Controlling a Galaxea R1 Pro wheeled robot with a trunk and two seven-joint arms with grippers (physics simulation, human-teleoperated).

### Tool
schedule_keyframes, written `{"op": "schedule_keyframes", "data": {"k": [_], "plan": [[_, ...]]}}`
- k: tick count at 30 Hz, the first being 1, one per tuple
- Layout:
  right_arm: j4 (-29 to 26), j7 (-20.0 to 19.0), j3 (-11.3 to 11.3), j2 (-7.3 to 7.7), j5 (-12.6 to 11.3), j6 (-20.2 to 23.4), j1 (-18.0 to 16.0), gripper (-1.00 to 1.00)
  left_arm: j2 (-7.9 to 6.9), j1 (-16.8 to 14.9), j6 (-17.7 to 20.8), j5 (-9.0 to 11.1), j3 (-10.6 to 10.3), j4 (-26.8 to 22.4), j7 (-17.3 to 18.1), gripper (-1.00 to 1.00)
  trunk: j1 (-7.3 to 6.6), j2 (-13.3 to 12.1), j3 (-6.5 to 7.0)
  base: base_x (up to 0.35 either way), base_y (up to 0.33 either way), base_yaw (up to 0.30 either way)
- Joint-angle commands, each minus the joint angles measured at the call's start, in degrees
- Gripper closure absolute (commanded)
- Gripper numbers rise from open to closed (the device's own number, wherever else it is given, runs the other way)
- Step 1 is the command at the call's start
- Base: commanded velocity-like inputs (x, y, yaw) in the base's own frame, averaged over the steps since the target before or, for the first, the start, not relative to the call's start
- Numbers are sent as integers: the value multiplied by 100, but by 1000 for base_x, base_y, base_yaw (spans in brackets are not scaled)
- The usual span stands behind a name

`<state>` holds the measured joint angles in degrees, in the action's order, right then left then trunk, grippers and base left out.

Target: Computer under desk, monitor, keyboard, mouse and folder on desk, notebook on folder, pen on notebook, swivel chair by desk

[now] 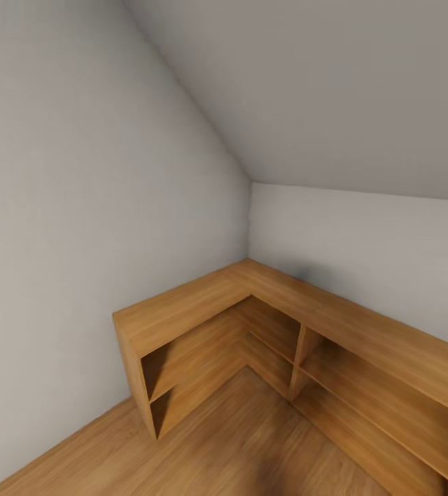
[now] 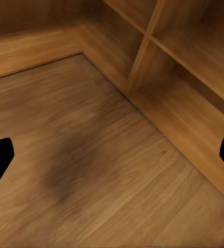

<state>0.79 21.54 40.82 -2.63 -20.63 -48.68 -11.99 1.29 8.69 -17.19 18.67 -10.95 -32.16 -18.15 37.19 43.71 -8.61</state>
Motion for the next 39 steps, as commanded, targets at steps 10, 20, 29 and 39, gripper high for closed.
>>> {"op": "schedule_keyframes", "data": {"k": [10, 20, 29, 39], "plan": [[8, 34, 49, -10, -20, -9, -5, -100, -6, 1, -21, 58, -43, -10, -39, -100, 2, 6, 20, 15, 10, -273], [8, 34, 49, -10, -20, -9, -5, -100, -6, 1, -21, 58, -41, -10, -39, -100, 2, 6, 47, 235, 174, -275], [8, 34, 49, -10, -20, -9, -5, -100, -6, 1, -21, 58, -40, -10, -39, -100, 2, 6, 72, 269, 216, -279], [8, 30, 49, -10, -20, -9, -5, -100, -6, 1, -21, 58, -42, 4, -39, -100, 2, 6, 101, 180, 90, -283]]}}
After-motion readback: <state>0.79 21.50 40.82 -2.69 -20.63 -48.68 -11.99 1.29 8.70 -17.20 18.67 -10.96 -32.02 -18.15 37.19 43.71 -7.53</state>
